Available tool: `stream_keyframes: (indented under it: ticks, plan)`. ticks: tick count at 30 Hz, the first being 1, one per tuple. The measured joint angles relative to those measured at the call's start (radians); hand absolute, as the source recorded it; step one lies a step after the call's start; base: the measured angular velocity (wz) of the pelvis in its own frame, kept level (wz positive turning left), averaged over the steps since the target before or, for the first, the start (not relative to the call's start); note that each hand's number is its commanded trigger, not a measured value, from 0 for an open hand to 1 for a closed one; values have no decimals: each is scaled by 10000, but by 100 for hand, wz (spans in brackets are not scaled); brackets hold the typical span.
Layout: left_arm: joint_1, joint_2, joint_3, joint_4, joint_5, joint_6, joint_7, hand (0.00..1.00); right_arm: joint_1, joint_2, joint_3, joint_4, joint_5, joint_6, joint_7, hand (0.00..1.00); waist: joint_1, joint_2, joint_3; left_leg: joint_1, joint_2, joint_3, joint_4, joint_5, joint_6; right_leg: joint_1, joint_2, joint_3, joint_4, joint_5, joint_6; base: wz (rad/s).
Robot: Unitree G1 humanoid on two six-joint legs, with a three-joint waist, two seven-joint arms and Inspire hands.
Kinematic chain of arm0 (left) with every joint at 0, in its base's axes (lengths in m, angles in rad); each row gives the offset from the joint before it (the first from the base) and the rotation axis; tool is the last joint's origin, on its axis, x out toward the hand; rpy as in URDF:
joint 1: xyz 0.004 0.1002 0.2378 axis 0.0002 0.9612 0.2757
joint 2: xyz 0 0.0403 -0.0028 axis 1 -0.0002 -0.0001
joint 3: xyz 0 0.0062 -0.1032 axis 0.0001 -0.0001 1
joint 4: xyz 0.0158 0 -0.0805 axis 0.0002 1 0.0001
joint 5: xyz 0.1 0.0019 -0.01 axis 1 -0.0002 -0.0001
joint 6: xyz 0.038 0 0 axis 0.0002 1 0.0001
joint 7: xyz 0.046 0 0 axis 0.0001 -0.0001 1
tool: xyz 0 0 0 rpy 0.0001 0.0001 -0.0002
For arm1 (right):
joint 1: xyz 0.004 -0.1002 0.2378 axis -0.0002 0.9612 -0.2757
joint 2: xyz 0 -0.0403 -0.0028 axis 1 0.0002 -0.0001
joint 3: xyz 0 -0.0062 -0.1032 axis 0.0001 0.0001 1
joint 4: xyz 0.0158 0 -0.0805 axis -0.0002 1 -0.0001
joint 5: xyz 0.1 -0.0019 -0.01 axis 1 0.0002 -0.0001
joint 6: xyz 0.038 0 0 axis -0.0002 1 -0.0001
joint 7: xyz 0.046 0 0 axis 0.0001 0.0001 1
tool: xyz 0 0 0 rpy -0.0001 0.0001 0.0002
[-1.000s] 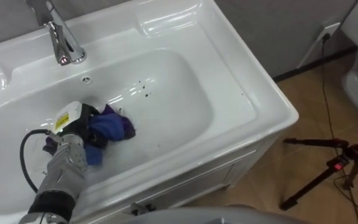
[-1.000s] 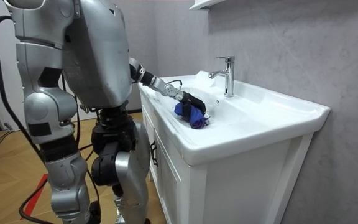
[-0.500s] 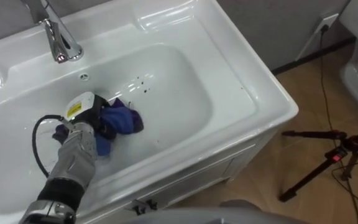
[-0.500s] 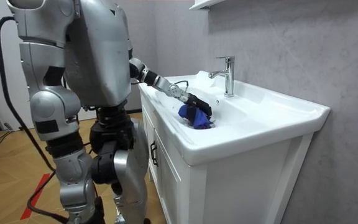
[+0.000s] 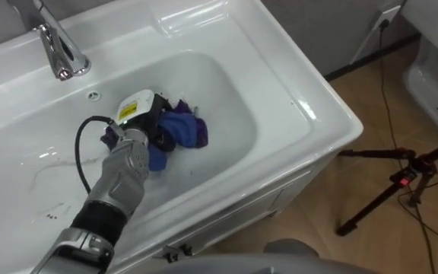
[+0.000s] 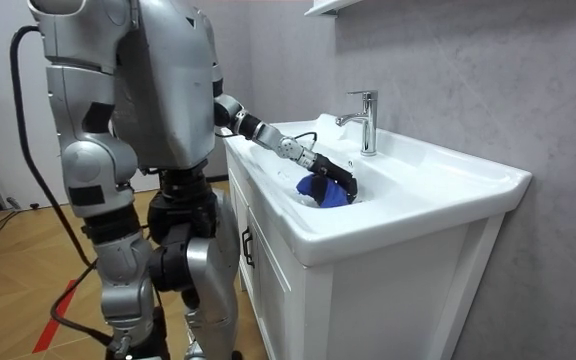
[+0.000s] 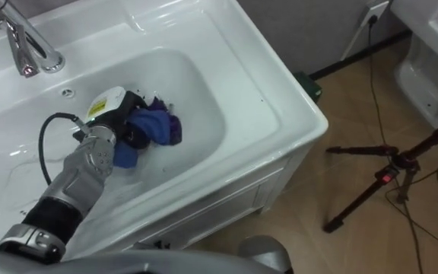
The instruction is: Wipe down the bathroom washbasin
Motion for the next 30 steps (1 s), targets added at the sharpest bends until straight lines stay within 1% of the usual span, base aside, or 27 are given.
stream_keyframes:
  ticks: [2, 3, 4, 6, 9, 10, 15, 17, 20, 22, 23, 24, 25, 27, 28, 30]
  plan:
    - [-4, 0, -31, -163, 0, 37, -37, 100, -44, 0, -2, -7, 7, -9, 1, 0, -144, 23, 5, -92, 22, 26, 1, -41, 75, -46, -8, -137, -8, -4, 13, 19]
    - [-2, 0, -56, -338, -2, 69, -86, 100, -104, 1, 3, -48, 44, -9, 0, 0, -209, 37, 9, -141, 33, 54, -43, -51, 178, -129, -8, -179, 27, -1, 17, 11]
    - [-1, 1, -84, -439, -2, 87, -138, 100, -117, -5, 13, -66, 62, -13, 0, 0, -213, 40, 11, -147, 32, 68, -68, -48, 184, -154, -10, -175, 33, 8, 22, 0]
    - [-13, -1, -379, -829, -62, 135, -247, 100, -177, -12, 66, -132, 86, -65, -16, 0, -289, 62, 18, -164, 30, 98, -76, -52, 192, -166, -25, -184, 41, 21, 34, -5]
    - [-68, -21, -625, -1075, -64, 132, -245, 100, -183, -11, 147, -125, 110, -173, -61, 0, -332, 135, 48, -163, 16, 132, -111, -54, 195, -172, -40, -199, 44, 28, 44, 0]
    - [-68, -22, -633, -1099, -82, 129, -245, 100, -189, -12, 150, -127, 112, -194, -100, 0, -339, 177, 61, -161, 10, 142, -128, -54, 195, -179, -45, -204, 44, 28, 45, 0]
    - [-66, -24, -633, -1071, -69, 124, -248, 100, -176, -16, 229, -125, 161, -310, -154, 0, -339, 232, 73, -132, 8, 192, -118, -54, 195, -157, -48, -188, 51, 27, 46, 0]
    - [-65, -34, -635, -1027, 58, 121, -258, 100, -145, -24, 222, -122, 122, -341, -125, 0, -360, 251, 75, -110, 3, 147, -120, -54, 195, -126, -56, -197, 46, 26, 49, 0]
    - [-33, -182, -635, -932, 875, 51, -250, 100, -21, -12, 221, -114, -38, -350, -32, 0, -386, 266, 74, -81, -1, 152, -95, -54, 195, -111, -61, -174, 72, 15, 56, -1]
    - [-24, -292, -635, -808, 1814, 33, -246, 100, 130, -19, 181, -129, -55, -319, 8, 0, -382, 259, 77, -47, -3, 222, -88, -53, 194, -121, -52, -80, 86, -4, 57, -9]
    - [-19, -290, -635, -765, 2004, 17, -241, 100, 155, -19, 148, -126, -58, -300, 20, 0, -381, 258, 78, -23, 1, 262, -99, -53, 194, -113, -38, -33, 88, -4, 57, -18]
    - [51, -232, -623, -741, 2363, 3, -236, 100, 184, -20, -22, -131, -44, -229, 72, 0, -348, 245, 76, 41, 13, 412, -134, -53, 193, -108, -27, 42, 118, -6, 53, -26]
    - [150, -186, -624, -745, 2833, -19, -212, 100, 205, -27, -55, -150, -43, -217, 105, 0, -330, 221, 79, 50, 20, 444, -138, -55, 191, -123, -23, 111, 172, -23, 35, -23]
    - [255, -174, -621, -667, 3437, -23, -158, 100, 275, -26, -60, -175, -45, -142, 161, 0, -299, 178, 76, 92, 19, 473, -143, -58, 191, -180, -15, 177, 246, -40, 32, -12]
    - [271, -180, -618, -493, 3728, -45, -105, 100, 340, -37, -68, -183, -65, -138, 222, 0, -238, 162, 78, 135, 36, 541, -149, -59, 190, -172, 28, 282, 242, -37, 30, -12]
    - [265, -167, -561, -102, 3996, -34, 75, 100, 413, -63, -86, -178, -151, -132, 267, 0, -198, 160, 75, 245, 64, 637, -155, -74, 169, -69, 65, 351, 216, -15, 19, -14]
